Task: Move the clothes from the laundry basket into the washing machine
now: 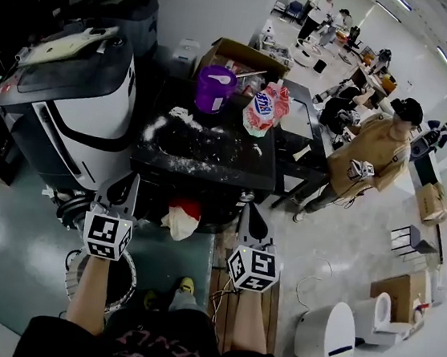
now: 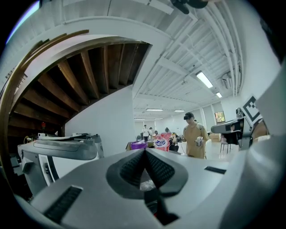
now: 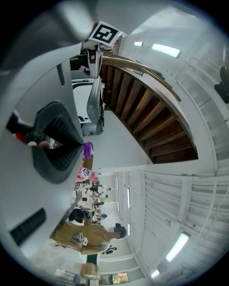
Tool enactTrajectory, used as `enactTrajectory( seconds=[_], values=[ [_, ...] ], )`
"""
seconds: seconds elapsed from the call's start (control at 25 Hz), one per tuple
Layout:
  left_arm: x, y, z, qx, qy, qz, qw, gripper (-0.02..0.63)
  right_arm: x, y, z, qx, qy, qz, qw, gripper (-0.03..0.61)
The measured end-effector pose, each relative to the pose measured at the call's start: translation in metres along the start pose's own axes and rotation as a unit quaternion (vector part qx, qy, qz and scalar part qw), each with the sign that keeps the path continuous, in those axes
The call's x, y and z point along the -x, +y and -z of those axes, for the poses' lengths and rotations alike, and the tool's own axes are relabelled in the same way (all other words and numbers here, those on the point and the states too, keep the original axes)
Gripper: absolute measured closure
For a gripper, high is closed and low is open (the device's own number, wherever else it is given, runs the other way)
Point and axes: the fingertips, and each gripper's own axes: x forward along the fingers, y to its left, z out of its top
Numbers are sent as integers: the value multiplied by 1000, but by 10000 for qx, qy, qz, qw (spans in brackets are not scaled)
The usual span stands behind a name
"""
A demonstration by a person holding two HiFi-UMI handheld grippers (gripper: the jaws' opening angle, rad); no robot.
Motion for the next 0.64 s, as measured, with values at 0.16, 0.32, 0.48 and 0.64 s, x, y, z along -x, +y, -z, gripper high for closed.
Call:
enactTrajectory(
  seconds=[0.16,0.32,0.48,0.64],
  values=[
    [2,0,-7,-64,-60,-21,10000,603,3,-1,-3,-24,-59,48,10000,577],
    [8,-1,-9,-44,-57,-51,10000,603,8,-3,-8,46,-71,117,9999,577],
    [14,1,-8,-49,-63,-94,9999,603,11,-5,-10,86,-93,175,9998,577],
    [17,2,-7,-41,-53,-129,9999,603,15,-6,-11,113,-100,207,9997,577]
  ],
)
